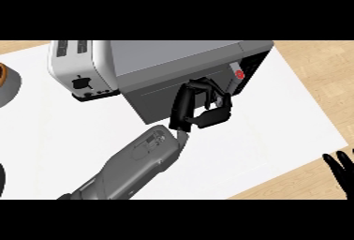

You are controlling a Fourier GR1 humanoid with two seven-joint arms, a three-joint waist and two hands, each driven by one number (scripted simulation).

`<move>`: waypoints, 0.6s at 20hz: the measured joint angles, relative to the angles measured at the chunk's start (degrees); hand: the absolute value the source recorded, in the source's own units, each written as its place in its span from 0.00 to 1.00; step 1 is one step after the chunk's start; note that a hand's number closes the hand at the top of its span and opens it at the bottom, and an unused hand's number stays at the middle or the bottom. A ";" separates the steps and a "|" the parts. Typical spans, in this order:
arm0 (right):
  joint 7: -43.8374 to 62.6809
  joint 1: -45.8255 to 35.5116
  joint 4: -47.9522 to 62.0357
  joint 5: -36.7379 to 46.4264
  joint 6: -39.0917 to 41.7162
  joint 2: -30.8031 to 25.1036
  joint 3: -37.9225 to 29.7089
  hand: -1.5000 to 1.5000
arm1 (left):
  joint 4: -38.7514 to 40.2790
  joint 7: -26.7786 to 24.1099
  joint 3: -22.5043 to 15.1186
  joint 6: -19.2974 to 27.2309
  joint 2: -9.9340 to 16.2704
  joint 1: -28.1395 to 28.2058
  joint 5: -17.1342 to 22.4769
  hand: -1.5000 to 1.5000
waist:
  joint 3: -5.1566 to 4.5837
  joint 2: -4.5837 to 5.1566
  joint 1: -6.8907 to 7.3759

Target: Pick up the milk, place it into the microwave and close the microwave

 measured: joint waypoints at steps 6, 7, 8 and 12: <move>0.29 0.02 -1.56 -1.42 0.40 -1.21 -1.33 0.00 | 0.59 -2.19 -0.04 0.54 -0.07 -0.10 1.19 1.00 | 0.05 0.05 -0.61; 0.36 0.16 -1.72 -1.72 0.48 -1.32 -1.42 0.00 | 0.67 -2.53 -0.03 0.51 -0.09 -0.12 1.36 1.00 | 0.07 0.07 -0.68; 0.44 0.23 -1.93 -2.01 0.57 -1.43 -1.48 0.00 | 0.74 -2.82 -0.06 0.59 -0.09 -0.14 1.52 1.00 | 0.09 0.09 -0.75; 1.05 0.73 -2.48 -4.05 1.02 -1.73 -1.29 0.00 | 0.96 -3.75 -0.31 0.79 -0.13 -0.39 2.26 1.00 | 0.13 0.23 -0.82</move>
